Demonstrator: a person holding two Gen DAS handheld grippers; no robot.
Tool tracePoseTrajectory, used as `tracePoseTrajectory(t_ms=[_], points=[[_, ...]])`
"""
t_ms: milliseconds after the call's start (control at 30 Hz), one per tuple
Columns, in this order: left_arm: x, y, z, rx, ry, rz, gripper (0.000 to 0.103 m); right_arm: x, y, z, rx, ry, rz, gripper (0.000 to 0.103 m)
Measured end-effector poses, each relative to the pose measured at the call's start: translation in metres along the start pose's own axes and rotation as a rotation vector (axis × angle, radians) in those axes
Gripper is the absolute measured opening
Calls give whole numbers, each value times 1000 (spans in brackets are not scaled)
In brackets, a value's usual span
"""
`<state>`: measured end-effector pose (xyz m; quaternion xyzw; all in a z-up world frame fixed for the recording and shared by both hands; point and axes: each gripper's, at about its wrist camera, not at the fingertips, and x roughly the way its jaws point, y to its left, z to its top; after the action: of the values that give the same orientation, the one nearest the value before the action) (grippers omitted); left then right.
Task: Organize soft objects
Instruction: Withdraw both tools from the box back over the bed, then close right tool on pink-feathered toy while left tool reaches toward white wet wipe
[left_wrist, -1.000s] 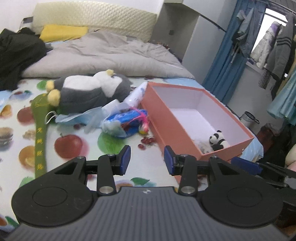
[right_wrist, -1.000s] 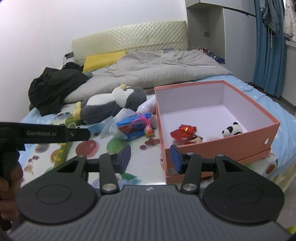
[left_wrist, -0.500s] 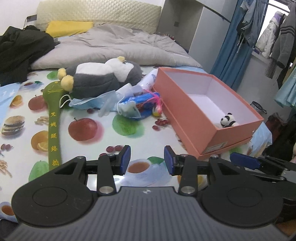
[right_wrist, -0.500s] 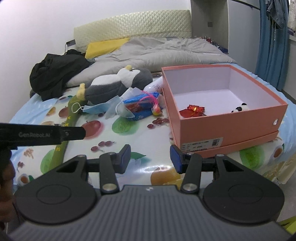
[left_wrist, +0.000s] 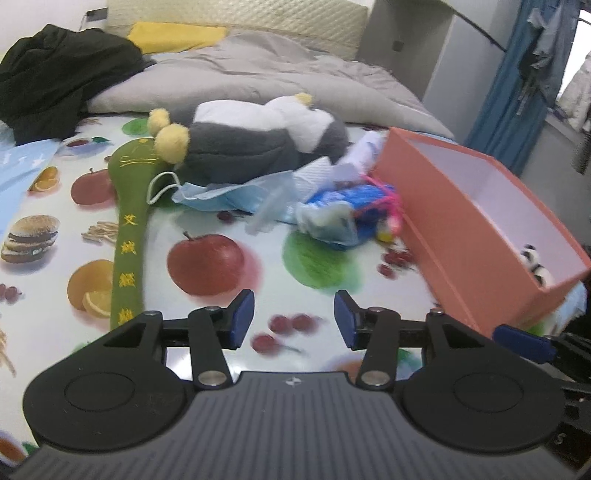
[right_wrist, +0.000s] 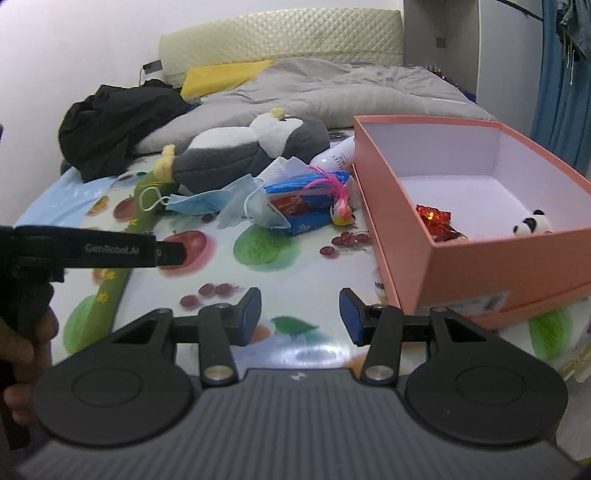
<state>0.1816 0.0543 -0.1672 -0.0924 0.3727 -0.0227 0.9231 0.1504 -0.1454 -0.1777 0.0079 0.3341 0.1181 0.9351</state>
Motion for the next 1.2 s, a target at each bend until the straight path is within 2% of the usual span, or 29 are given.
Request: tracePoseTrajectory(t_ms=[267,433,833,1033,1200], points=[[59,19,26,16,0,31,54,61,-2,24,25,1,-47,49],[91,30,42,38,8,23,54,92,1,36,17,-6,-90,49],[147,42,61,26,8,12,53,152,7,52,-51,-17,-227,46],[161,40,67,51,10,-3,43,159,11,55,-95,-65,-268,44],[171,39,66,56,17,1,30,172,16,55,-138,-55,-306,44]])
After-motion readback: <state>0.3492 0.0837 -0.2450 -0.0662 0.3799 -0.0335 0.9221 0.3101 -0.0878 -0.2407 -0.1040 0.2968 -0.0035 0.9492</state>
